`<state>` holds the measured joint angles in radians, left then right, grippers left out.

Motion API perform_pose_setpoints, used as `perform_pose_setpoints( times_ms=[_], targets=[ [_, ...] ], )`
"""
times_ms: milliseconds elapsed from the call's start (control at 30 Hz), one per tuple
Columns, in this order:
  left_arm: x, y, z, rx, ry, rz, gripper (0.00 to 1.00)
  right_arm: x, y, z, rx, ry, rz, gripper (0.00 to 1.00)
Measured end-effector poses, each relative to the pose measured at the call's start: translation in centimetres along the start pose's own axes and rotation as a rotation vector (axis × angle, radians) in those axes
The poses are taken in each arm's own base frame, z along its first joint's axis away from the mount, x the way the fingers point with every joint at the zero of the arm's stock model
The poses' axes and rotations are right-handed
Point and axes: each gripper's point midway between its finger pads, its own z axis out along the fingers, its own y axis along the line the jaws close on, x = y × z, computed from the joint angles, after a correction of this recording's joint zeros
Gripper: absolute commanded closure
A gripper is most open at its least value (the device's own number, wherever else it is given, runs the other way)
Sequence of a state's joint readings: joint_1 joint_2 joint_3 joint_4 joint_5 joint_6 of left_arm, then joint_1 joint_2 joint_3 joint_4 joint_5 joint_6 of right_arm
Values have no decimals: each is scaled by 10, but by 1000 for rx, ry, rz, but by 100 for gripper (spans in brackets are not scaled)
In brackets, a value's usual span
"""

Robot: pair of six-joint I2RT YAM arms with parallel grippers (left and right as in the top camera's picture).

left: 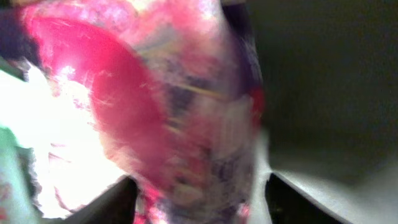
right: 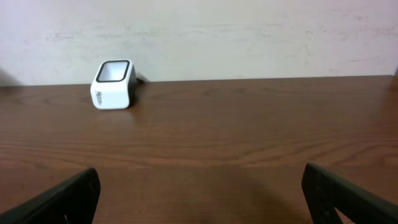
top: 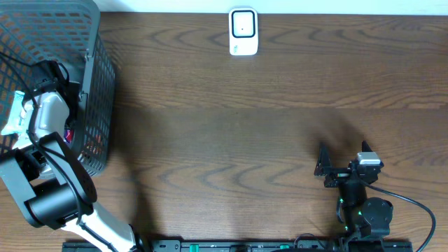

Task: Scan the item barcode
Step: 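Grasp the purple-red tissue box with the left gripper and lift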

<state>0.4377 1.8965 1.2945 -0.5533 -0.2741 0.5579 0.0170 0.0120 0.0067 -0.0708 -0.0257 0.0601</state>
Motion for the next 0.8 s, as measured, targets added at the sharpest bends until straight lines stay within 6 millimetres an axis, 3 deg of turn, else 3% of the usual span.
perform_pose_setpoints(
  times_ms=[33,100,433,533,567,600,667,800],
  targets=[
    [0,3,0,-15,0,-1,78,0,0,0,0,0,0,1],
    [0,6,1,-27,2,-12,92,0,0,0,0,0,0,1],
    [-1,7,-3,-21,-12,-157,93,0,0,0,0,0,0,1],
    [-20,0,-24,78,-123,-273,93,0,0,0,0,0,0,1],
    [-29,1,-35,104,-177,-309,93,0,0,0,0,0,0,1],
    [-49,6,-63,150,-298,-375,93,0,0,0,0,0,0,1],
    [-67,14,-98,189,-431,-437,93,0,0,0,0,0,0,1],
    [-99,46,-212,267,-801,-582,93,0,0,0,0,0,0,1]
  ],
)
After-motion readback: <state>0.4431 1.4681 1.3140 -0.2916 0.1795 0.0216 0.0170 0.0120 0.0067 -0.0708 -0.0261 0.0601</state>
